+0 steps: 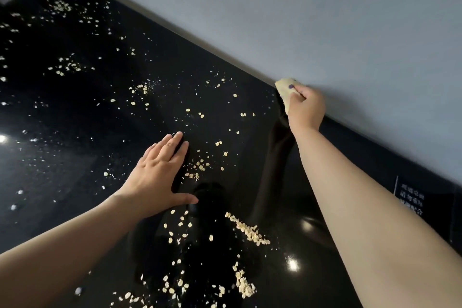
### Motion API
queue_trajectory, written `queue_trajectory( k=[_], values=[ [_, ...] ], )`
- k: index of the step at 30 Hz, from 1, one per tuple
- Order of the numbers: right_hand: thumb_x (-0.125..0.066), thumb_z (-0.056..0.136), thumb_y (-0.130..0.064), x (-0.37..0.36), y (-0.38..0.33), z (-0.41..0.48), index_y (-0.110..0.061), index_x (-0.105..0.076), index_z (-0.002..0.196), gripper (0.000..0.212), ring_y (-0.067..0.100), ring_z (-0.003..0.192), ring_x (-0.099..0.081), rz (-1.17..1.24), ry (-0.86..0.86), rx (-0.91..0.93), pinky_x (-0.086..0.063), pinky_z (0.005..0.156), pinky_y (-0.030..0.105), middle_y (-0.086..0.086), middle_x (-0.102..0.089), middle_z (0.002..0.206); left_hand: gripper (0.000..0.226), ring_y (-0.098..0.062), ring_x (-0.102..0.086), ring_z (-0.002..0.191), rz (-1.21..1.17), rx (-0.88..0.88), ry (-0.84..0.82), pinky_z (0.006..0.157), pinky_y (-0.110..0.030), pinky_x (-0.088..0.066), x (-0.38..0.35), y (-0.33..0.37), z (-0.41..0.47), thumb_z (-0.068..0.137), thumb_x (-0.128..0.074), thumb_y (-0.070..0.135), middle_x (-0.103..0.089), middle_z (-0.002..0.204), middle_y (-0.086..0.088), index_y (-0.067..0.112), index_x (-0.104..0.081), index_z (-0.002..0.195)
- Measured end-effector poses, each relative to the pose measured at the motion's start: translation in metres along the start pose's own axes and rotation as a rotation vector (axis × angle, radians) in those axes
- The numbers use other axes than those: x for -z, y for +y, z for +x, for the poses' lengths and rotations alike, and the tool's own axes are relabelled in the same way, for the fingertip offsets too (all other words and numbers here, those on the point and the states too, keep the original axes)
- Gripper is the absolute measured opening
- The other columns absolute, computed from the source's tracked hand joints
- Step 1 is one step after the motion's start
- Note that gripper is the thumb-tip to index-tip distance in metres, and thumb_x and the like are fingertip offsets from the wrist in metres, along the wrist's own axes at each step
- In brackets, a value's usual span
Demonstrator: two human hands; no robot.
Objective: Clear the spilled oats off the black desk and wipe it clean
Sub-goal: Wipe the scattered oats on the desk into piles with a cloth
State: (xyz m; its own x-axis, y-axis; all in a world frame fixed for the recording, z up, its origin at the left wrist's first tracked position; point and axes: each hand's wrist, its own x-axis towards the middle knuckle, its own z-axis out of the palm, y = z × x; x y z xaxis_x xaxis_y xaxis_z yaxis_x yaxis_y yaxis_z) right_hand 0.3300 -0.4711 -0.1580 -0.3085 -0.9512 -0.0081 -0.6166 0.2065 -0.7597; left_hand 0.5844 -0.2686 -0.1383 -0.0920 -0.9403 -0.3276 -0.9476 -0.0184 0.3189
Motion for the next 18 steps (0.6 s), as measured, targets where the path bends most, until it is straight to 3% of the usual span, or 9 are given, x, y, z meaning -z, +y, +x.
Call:
queue_trajectory(
  k=[6,10,13,18],
  values=[
    [-0.051,0.096,-0.010,-0.018,0.002,-0.006,-0.015,-0.067,0.118,0.028,0.022,0.110,-0.056,-0.141,0.000,0.109,-0.035,0.084,0.017,0.007,-0.060,0.120,0.134,-0.003,0.025,0.141,-0.064,-0.022,0.003,0.115,-0.027,0.011,-0.011,-0.011,0.001,0.045,-0.030,0.099,0.021,0.156,0.016,0.023,-0.004,0.153],
    [-0.057,0.090,-0.007,-0.018,0.005,-0.047,-0.015,-0.071,0.113,0.028,0.026,0.104,-0.057,-0.139,-0.194,0.343,-0.037,0.082,0.020,0.007,-0.062,0.114,0.128,-0.005,0.024,0.142,-0.054,-0.026,0.007,0.117,-0.030,0.010,-0.014,-0.012,0.002,0.051,-0.033,0.094,0.021,0.157,0.014,0.022,-0.004,0.153],
    [-0.060,0.089,-0.007,-0.007,0.014,-0.099,-0.017,-0.071,0.114,0.029,0.020,0.099,-0.055,-0.130,-0.343,0.457,-0.042,0.079,0.020,-0.001,-0.062,0.108,0.128,-0.005,0.026,0.141,-0.056,-0.023,0.012,0.116,-0.030,0.012,-0.014,-0.011,0.002,0.051,-0.032,0.093,0.023,0.156,0.013,0.022,-0.001,0.152],
    [-0.061,0.089,-0.002,0.018,0.013,-0.141,-0.018,-0.074,0.109,0.029,0.004,0.096,-0.058,0.005,-0.516,0.311,-0.044,0.076,0.010,-0.012,-0.063,0.103,0.127,-0.005,0.026,0.141,-0.062,-0.029,0.017,0.117,-0.031,0.011,-0.015,-0.012,0.002,0.052,-0.034,0.092,0.022,0.156,0.012,0.021,-0.003,0.153]
  ],
)
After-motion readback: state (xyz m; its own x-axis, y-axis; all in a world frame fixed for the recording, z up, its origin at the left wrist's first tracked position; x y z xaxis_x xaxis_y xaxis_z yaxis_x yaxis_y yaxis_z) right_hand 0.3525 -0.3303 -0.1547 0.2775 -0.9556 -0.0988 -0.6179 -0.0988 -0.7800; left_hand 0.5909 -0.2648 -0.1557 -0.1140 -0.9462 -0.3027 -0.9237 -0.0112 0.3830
